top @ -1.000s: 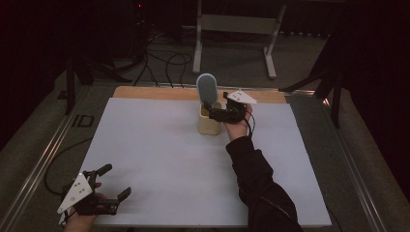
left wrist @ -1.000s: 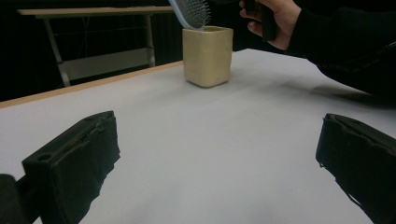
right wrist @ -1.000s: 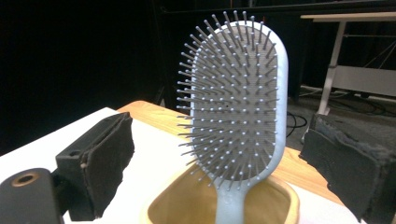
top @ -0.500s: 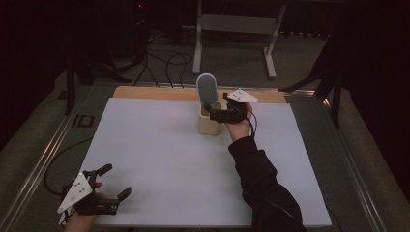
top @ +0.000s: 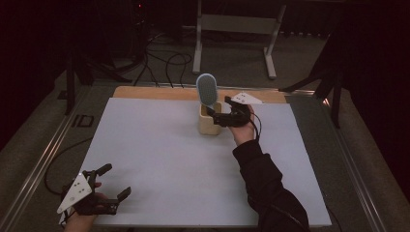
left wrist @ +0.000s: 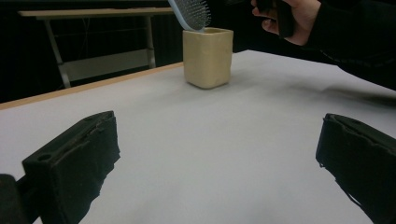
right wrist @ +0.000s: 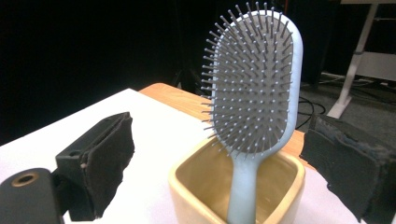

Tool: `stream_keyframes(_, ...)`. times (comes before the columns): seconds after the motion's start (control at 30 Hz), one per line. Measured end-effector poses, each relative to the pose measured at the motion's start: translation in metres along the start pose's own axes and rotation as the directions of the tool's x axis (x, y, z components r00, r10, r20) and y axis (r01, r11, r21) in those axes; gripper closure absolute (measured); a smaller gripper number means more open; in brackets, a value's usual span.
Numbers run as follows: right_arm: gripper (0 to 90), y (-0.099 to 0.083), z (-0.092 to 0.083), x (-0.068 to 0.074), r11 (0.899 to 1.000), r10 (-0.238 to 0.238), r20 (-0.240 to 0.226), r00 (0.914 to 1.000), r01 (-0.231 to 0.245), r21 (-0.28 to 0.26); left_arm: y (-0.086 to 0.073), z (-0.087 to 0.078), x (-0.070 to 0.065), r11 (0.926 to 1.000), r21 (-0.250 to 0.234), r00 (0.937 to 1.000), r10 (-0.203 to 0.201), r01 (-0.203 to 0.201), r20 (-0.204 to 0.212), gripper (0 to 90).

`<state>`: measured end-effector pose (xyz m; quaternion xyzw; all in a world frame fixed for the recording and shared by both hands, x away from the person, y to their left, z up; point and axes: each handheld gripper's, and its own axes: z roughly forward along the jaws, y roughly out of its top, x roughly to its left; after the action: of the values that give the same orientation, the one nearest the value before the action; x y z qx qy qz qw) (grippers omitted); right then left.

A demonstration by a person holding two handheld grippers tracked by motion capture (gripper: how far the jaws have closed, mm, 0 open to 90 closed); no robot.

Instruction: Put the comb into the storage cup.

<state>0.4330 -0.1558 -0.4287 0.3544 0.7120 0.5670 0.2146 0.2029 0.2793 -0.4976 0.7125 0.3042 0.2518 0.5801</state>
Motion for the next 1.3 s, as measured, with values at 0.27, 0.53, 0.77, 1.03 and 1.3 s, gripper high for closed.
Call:
stream_keyframes(0.27, 8.3, -0.005, -0.012, -0.002, 1.0, -0.004, -0.011, 0.9999, 0.004, 0.01, 0.0, 0.0, 0.0, 1.0, -0.001, 1.0, 0.0, 0.0, 0.0, 0.0)
stream_keyframes(0.53, 8.3, -0.012, -0.028, -0.001, 1.0, 0.004, -0.035, 0.9994, -0.004, 0.009, 0.0, 0.0, 0.0, 1.0, 0.0, 1.0, 0.0, 0.0, -0.001, 0.0)
stream_keyframes(0.77, 8.3, -0.015, -0.044, 0.0, 1.0, -0.004, -0.039, 0.9992, 0.005, 0.011, 0.0, 0.0, 0.0, 1.0, 0.001, 1.0, 0.001, -0.001, 0.0, 0.0)
stream_keyframes(1.03, 8.3, -0.02, -0.064, -0.002, 1.0, -0.005, -0.05, 0.9987, 0.006, 0.012, 0.0, 0.0, -0.001, 1.0, 0.002, 1.0, 0.004, -0.004, 0.0, 0.0)
stream_keyframes(1.3, 8.3, -0.029, -0.083, -0.001, 1.0, -0.004, -0.069, 0.9976, 0.005, 0.01, 0.0, 0.001, -0.001, 1.0, 0.003, 1.0, 0.002, -0.002, 0.0, 0.0)
